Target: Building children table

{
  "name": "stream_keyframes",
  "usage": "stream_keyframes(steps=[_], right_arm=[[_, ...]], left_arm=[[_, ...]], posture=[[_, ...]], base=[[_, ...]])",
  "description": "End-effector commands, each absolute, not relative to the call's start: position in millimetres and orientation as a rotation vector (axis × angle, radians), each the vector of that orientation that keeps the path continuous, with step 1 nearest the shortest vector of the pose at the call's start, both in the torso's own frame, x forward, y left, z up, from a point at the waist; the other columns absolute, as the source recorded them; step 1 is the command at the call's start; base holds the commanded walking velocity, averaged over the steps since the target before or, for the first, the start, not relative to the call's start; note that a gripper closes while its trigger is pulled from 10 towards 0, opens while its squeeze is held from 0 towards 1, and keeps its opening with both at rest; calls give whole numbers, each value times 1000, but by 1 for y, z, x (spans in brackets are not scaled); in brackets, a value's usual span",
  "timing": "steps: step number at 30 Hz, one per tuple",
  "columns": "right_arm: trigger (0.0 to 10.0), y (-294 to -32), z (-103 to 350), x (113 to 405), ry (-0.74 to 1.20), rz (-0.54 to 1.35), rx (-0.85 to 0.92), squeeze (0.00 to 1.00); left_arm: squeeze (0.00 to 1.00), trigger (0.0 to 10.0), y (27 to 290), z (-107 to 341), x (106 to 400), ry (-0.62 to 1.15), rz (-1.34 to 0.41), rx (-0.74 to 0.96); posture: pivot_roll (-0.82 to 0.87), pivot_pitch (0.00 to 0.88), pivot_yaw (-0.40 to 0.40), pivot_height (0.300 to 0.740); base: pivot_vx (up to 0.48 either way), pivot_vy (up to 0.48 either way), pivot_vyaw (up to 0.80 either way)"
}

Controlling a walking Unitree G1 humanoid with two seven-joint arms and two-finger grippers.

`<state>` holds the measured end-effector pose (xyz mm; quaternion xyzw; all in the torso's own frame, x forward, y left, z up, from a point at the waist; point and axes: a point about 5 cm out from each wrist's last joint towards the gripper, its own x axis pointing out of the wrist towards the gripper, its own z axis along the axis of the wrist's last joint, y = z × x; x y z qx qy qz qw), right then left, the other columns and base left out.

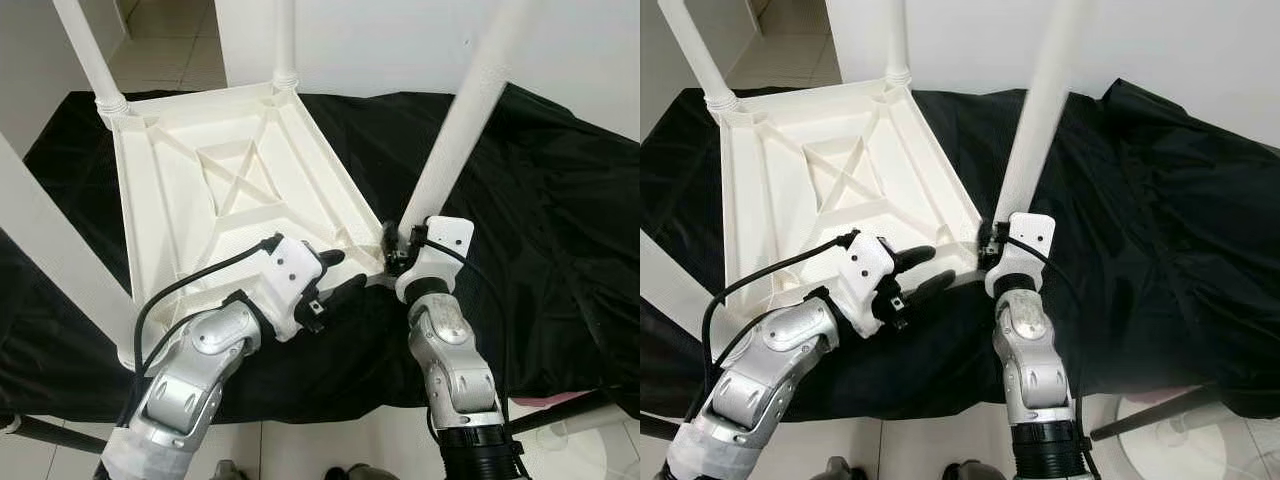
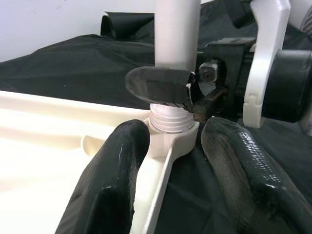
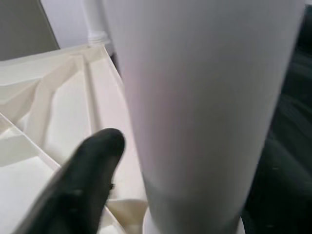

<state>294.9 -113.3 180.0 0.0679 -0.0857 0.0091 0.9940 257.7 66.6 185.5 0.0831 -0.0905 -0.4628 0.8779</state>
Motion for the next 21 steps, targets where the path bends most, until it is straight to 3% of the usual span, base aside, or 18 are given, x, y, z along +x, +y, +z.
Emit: stream_keyframes(steps=[1,5,6,7,21], right_arm=[[10000,-113,181,293,-171,29,149,1000],[10000,-133,185,292,-206,84,108,1000],[10000,-140,184,292,-202,139,84,765],[10000,-147,184,293,-198,196,70,0],[10000,-163,170,304,-117,613,-118,0]], left_arm=[[0,10000,70,183,263,-183,-873,170],[0,10000,69,181,262,-186,-882,168],[0,10000,68,181,261,-186,-888,175],[0,10000,68,180,261,-187,-893,179],[0,10000,58,180,261,-198,-927,189]], posture=[[-45,109,-45,740],[-49,89,-47,740],[-50,88,-47,740],[-53,83,-44,740],[-53,86,-32,740]], base=[[0,0,0],[0,0,0],[0,0,0],[0,0,0],[0,0,0]])
